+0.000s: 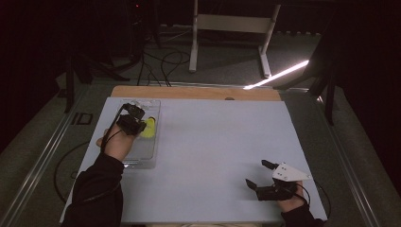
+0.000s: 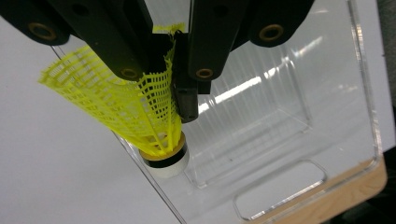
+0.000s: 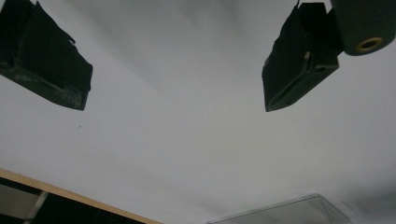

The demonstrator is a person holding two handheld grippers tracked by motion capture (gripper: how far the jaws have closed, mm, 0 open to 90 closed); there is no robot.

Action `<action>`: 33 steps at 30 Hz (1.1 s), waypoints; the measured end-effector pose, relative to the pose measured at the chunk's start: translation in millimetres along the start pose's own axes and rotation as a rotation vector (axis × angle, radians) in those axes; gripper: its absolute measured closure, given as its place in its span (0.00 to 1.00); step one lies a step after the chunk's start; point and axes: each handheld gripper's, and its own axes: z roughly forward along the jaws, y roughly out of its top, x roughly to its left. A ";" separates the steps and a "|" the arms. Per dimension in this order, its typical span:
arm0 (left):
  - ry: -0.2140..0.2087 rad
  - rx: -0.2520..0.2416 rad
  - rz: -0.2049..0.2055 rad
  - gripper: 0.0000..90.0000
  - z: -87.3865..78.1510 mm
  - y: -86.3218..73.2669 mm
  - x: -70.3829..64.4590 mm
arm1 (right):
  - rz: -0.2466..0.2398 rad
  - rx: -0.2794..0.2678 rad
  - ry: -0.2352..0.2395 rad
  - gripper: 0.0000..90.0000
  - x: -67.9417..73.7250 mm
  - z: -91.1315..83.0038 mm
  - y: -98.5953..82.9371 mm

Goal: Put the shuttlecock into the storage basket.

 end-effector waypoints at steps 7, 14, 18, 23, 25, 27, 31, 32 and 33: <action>-0.011 0.028 0.026 0.99 8.9 -3.0 -2.9 | 0.002 0.001 0.002 0.10 0.0 0.5 -0.3; -0.010 0.043 0.039 0.98 12.2 -3.0 -5.6 | 0.004 0.004 0.004 0.10 -0.2 0.6 -0.5; -0.036 0.070 0.016 0.98 14.8 -2.8 -3.0 | 0.003 0.004 0.004 0.10 -0.2 0.7 -0.5; -0.055 0.083 0.005 0.98 17.8 -4.0 -1.7 | 0.004 0.004 0.004 0.10 -0.2 0.7 -0.5; -0.066 0.081 0.000 0.97 17.8 -4.2 -0.9 | 0.006 0.005 0.005 0.10 -0.2 0.8 -0.6; -0.073 0.078 0.001 0.86 17.3 -4.1 -1.0 | 0.007 0.005 0.004 0.10 0.0 0.9 -0.6; -0.037 0.095 0.011 0.59 14.6 -2.1 -5.0 | 0.005 0.005 0.004 0.10 -0.2 0.7 -0.6; -0.043 0.090 0.005 0.57 13.1 -1.6 -5.1 | 0.005 0.005 0.004 0.10 -0.2 0.7 -0.6; -0.039 0.088 -0.001 0.52 11.9 -0.8 -5.1 | 0.006 0.005 0.004 0.10 -0.2 0.7 -0.6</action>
